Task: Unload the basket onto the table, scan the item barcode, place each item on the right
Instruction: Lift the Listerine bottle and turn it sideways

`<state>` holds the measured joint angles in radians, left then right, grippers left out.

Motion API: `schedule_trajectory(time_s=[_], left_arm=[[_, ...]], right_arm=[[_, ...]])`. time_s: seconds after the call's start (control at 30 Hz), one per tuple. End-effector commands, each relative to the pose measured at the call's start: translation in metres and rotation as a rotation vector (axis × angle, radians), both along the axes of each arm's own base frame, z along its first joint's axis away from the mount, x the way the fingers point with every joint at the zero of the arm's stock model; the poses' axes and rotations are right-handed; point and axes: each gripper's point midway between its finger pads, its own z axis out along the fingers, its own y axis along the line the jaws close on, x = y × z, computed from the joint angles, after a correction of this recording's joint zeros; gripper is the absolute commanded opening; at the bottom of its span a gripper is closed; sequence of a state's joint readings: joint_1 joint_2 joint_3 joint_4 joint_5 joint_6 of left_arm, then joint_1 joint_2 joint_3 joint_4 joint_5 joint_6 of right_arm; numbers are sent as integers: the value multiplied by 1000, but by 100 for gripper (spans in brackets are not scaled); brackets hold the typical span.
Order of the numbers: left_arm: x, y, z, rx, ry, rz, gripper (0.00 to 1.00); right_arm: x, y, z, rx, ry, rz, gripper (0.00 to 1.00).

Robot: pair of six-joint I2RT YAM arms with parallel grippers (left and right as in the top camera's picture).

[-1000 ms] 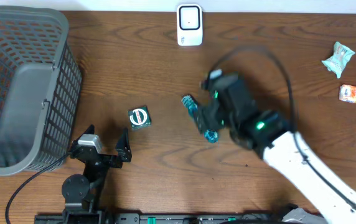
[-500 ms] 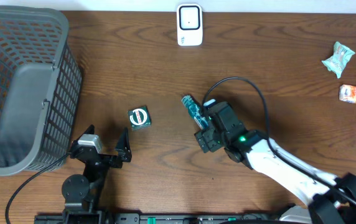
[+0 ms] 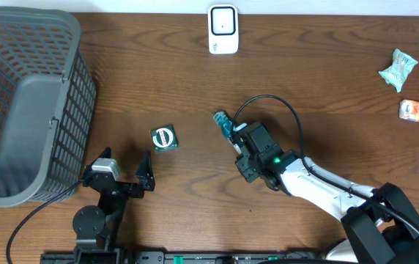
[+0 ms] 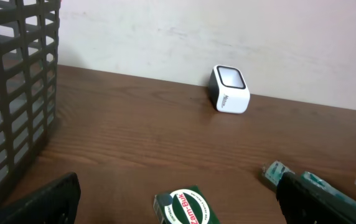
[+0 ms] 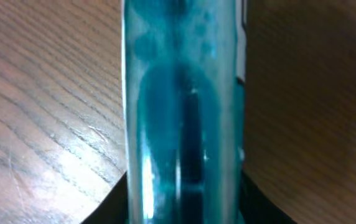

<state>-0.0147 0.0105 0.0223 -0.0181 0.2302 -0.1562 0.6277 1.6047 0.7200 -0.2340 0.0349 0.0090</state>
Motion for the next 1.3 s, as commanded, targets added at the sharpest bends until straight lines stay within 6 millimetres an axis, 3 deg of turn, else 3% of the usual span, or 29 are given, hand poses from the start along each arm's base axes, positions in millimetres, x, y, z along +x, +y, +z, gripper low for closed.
schedule_trajectory(time_s=[0.0, 0.07, 0.27, 0.5, 0.8, 1.07, 1.27], left_arm=[[-1, -1, -15, 9, 40, -9, 98], [-1, -1, -15, 9, 40, -9, 98], [-1, -1, -15, 9, 40, -9, 98], [-1, -1, -15, 9, 40, -9, 98], [-1, -1, -15, 9, 40, -9, 98], [-1, -1, -15, 9, 40, -9, 97], [-1, -1, -15, 9, 40, -9, 98]], right_arm=[[-1, 3, -1, -7, -10, 33, 11], [-1, 3, -1, -11, -12, 41, 1], [-4, 20, 12, 90, 53, 80, 1], [-21, 35, 66, 295, 203, 210, 1], [-46, 50, 140, 573, 150, 465, 1], [-74, 57, 185, 723, 134, 570, 1], [-80, 55, 191, 730, 131, 577, 1]])
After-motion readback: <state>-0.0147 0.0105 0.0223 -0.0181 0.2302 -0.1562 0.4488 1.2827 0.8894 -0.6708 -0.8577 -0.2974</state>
